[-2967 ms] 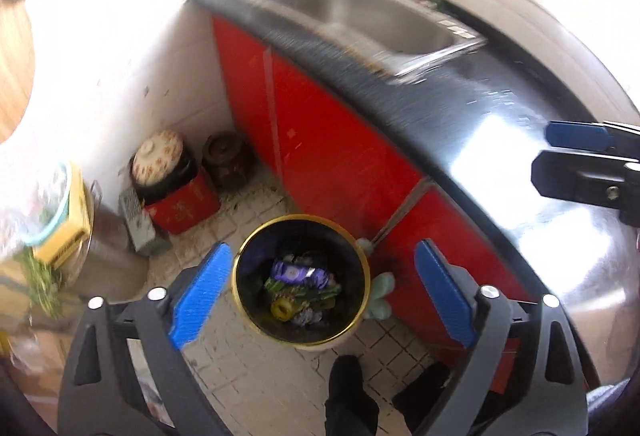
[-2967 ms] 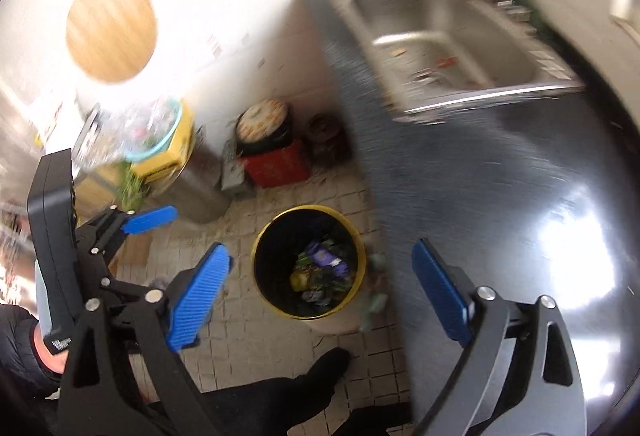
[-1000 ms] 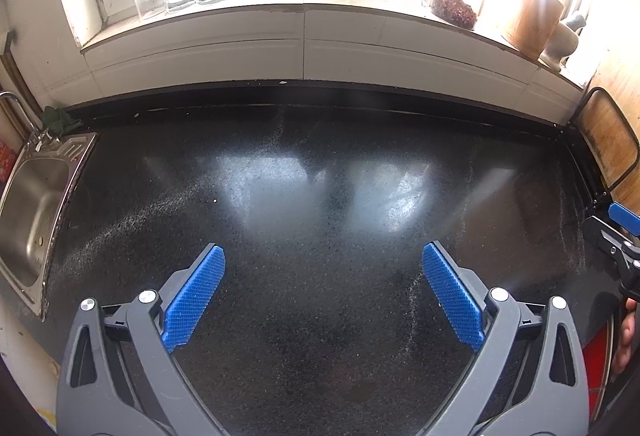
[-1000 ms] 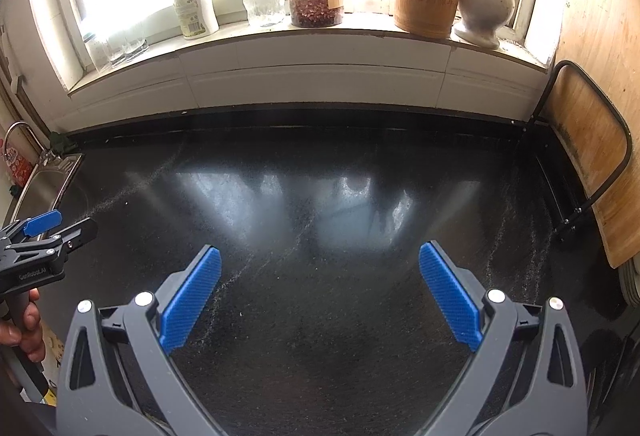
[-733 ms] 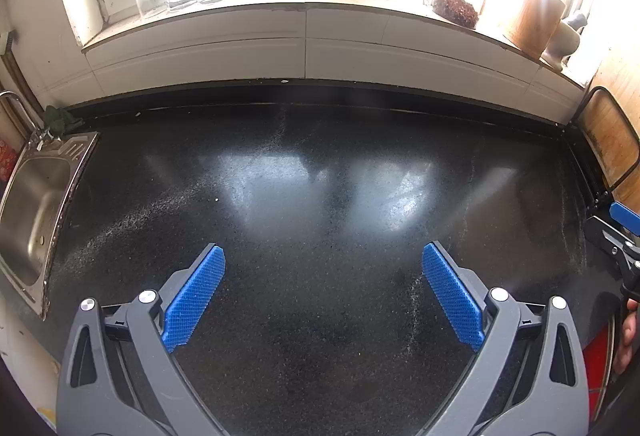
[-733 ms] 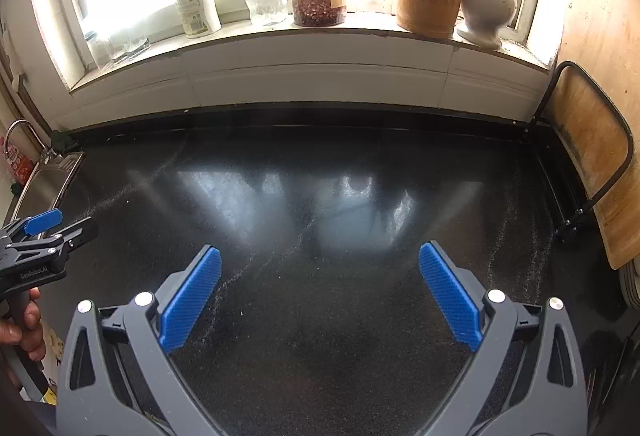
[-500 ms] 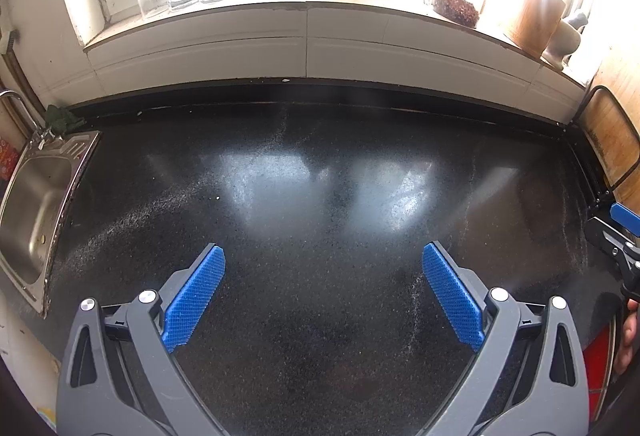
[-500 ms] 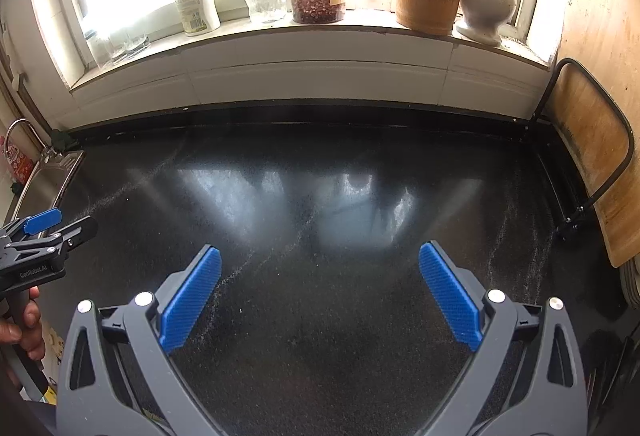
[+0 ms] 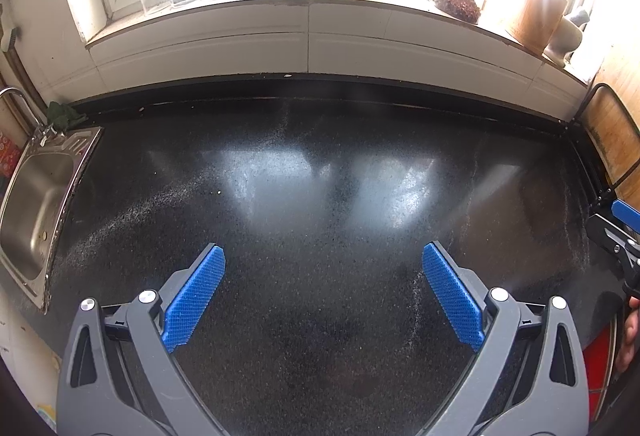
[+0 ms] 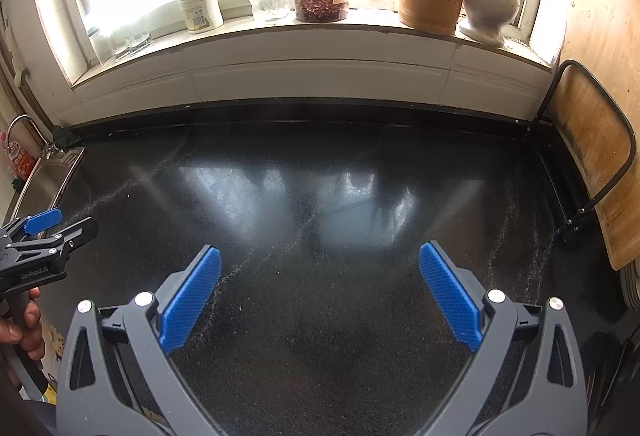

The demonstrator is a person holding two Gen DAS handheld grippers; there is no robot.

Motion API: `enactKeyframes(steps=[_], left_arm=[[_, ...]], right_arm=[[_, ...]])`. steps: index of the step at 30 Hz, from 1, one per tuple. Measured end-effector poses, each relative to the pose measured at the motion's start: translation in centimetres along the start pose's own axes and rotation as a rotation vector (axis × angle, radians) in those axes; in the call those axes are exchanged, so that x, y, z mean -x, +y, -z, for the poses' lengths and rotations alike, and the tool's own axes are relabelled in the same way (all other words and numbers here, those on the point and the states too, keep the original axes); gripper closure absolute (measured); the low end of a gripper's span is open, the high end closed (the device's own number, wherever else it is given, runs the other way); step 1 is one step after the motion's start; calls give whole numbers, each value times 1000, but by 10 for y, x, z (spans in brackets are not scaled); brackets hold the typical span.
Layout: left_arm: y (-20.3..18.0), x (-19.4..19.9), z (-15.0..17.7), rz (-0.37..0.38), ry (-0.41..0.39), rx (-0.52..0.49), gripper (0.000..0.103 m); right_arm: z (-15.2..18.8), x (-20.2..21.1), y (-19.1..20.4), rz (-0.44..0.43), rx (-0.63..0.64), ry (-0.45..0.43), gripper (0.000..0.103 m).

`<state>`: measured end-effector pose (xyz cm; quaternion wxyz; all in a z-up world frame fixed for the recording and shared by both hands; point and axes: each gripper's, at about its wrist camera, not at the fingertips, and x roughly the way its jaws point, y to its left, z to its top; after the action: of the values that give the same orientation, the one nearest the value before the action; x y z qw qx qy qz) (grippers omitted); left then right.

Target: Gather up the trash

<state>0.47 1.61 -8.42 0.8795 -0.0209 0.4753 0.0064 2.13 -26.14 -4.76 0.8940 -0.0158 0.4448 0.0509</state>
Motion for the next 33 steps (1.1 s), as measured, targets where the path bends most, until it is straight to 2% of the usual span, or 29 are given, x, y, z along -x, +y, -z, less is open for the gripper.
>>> enactKeyframes(steps=[24, 33], left_arm=[[-3, 3, 2, -3, -4, 1, 7], [-3, 3, 2, -12, 19, -6, 7]], right_arm=[[-1, 0, -3, -10, 9, -4, 7], [0, 0, -3, -13, 17, 1, 7]])
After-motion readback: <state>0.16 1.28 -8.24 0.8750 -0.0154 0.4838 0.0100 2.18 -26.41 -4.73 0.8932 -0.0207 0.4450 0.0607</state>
